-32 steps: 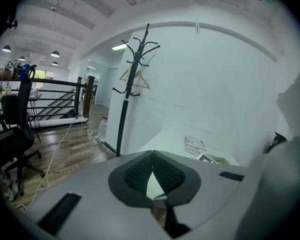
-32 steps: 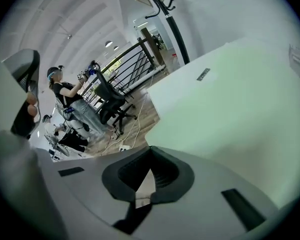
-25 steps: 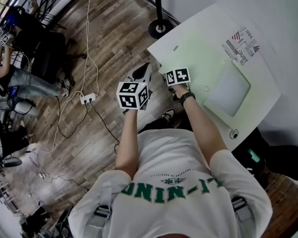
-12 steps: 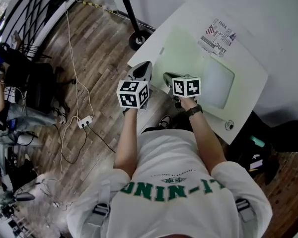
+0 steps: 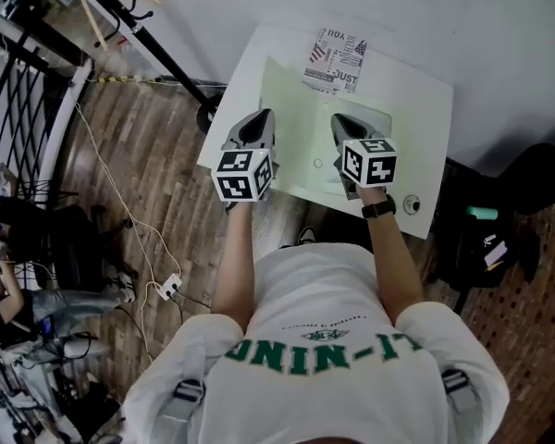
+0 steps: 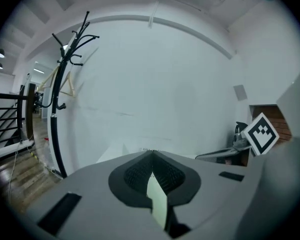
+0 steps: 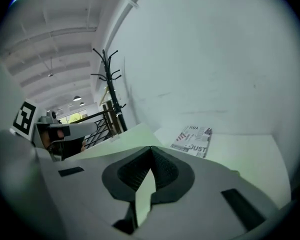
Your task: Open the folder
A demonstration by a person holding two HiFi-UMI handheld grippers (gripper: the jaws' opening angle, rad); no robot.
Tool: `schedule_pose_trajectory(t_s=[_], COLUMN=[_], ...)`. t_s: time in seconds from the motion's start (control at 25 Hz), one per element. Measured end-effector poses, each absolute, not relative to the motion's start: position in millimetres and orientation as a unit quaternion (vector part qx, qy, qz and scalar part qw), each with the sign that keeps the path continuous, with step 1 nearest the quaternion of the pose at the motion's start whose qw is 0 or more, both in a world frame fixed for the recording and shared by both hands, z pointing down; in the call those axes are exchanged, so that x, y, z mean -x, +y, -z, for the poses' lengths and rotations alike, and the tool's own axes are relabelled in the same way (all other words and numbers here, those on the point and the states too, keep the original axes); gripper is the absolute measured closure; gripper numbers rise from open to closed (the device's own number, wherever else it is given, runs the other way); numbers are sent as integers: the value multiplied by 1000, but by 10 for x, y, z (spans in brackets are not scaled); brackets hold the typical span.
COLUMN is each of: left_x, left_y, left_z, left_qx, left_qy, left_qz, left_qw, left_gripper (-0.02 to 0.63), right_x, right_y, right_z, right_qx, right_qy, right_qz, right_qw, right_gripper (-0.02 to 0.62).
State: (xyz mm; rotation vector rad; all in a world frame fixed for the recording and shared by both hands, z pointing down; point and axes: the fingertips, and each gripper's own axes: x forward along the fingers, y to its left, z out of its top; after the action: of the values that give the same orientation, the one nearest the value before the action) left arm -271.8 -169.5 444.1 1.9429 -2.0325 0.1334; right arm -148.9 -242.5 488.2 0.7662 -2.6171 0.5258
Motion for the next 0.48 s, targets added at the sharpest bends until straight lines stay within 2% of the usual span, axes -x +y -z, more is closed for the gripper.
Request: schedule_pose_trajectory(t_s=[0.2,0.48], left_x=[2459,2041], left_y=[-1919,-2058], left_z=[-4235,-3855], left_qx=[-704,-741], left_qy=[-693,-660], left_qz=[-77,-67], left_qw=[139,101], left_gripper=[591,591], right_x=[1011,676], right_y=[-2684,-2743], right_z=[-4476,-4143], right_qx=[-329,-372], right_qy=[-919,-911], right_qz=[-171,-151], right_qw=[135,98], right_gripper=[581,581])
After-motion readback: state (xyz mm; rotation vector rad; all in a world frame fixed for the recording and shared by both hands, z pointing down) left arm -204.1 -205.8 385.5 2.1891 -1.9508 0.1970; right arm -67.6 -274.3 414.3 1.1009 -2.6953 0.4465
